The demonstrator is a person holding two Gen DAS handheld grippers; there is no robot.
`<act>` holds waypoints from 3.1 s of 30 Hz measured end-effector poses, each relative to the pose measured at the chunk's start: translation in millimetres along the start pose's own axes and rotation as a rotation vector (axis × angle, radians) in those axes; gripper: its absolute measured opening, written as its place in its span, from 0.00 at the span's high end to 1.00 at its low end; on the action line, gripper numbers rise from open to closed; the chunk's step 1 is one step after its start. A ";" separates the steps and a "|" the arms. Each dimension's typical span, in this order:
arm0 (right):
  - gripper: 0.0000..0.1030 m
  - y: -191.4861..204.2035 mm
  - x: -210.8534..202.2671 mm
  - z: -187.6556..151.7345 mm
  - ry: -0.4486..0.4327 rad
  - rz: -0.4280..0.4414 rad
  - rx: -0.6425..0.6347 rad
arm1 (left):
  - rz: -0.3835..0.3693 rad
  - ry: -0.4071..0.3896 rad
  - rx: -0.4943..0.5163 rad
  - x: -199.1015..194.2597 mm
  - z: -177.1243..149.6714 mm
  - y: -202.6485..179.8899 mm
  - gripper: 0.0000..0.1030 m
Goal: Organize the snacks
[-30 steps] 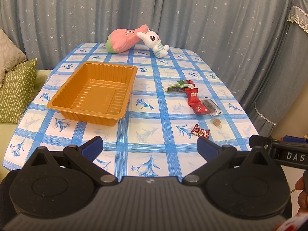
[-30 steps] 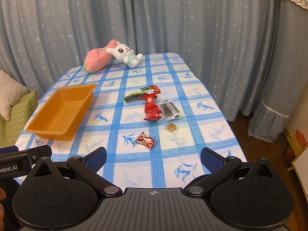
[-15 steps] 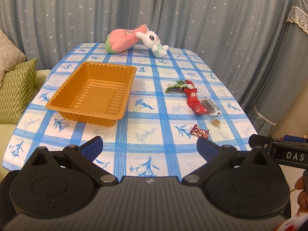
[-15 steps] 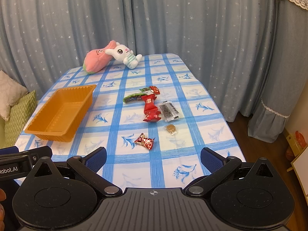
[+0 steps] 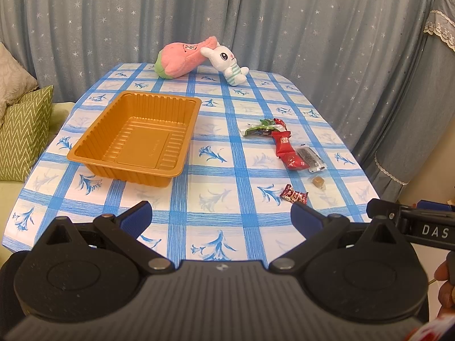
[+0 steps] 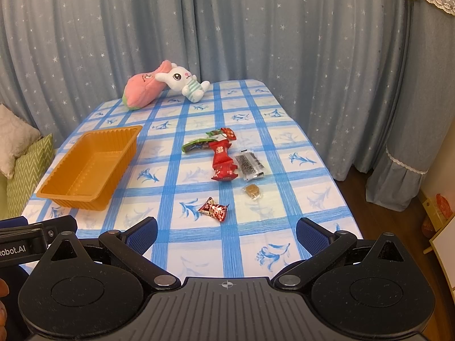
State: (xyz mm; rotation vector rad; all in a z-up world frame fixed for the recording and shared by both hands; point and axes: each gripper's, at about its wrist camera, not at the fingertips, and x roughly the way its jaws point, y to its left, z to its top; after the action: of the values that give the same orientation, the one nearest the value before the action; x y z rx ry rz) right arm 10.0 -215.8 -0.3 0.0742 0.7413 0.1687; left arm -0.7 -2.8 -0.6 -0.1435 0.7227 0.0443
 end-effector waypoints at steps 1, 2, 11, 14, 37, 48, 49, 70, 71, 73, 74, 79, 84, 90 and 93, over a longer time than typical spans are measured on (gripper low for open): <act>0.00 0.2 -0.1 0.0 0.000 0.000 -0.001 | 0.000 0.000 -0.001 0.1 0.0 -0.3 0.00; 0.00 0.1 -0.1 0.0 -0.001 0.000 -0.001 | 0.001 0.000 0.000 0.0 0.1 -0.1 0.00; 0.00 0.1 -0.1 -0.4 0.000 0.000 -0.001 | 0.000 0.000 -0.001 -0.2 0.0 -0.2 0.00; 0.00 0.2 0.0 -0.5 -0.001 0.000 -0.001 | 0.000 0.000 -0.002 -0.6 -0.2 -0.2 0.00; 0.00 -13.1 27.4 -10.0 -0.003 -0.014 0.036 | -0.027 0.047 -0.004 36.4 -2.2 -2.2 0.00; 0.01 -30.8 72.0 -3.0 -0.004 -0.037 0.065 | -0.100 0.107 0.059 105.5 -1.0 -15.3 0.05; 0.01 -33.7 76.4 -2.3 -0.005 -0.039 0.068 | -0.111 0.113 0.063 113.2 -0.7 -18.1 0.05; 0.20 -90.8 151.8 6.6 0.020 -0.099 0.180 | -0.337 0.125 0.324 235.7 -11.8 -107.6 0.35; 0.20 -91.1 154.2 7.4 0.021 -0.100 0.185 | -0.335 0.125 0.330 238.3 -12.3 -108.4 0.39; 0.20 -92.0 158.5 8.4 0.023 -0.104 0.188 | -0.340 0.128 0.343 241.7 -13.0 -109.6 0.47; 0.20 -91.6 160.3 8.8 0.023 -0.105 0.187 | -0.341 0.122 0.352 241.7 -13.4 -110.0 0.50; 0.20 -86.8 171.1 9.7 0.032 -0.096 0.156 | -0.337 0.118 0.376 241.7 -10.8 -109.8 0.75; 0.20 -77.9 186.4 12.9 0.034 -0.057 0.092 | -0.292 0.116 0.352 238.0 -4.7 -92.9 0.85; 0.38 -69.3 215.6 16.3 0.075 -0.015 0.006 | -0.262 0.087 0.281 231.4 6.4 -67.7 0.85; 0.44 -62.6 227.5 17.7 0.082 -0.015 -0.058 | -0.259 0.082 0.259 229.5 10.6 -60.6 0.85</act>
State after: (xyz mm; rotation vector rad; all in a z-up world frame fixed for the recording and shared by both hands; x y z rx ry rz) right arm 194.8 -236.8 -146.6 0.0065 0.8177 0.1795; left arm 183.7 -63.3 -137.7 0.0103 0.7803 -0.3030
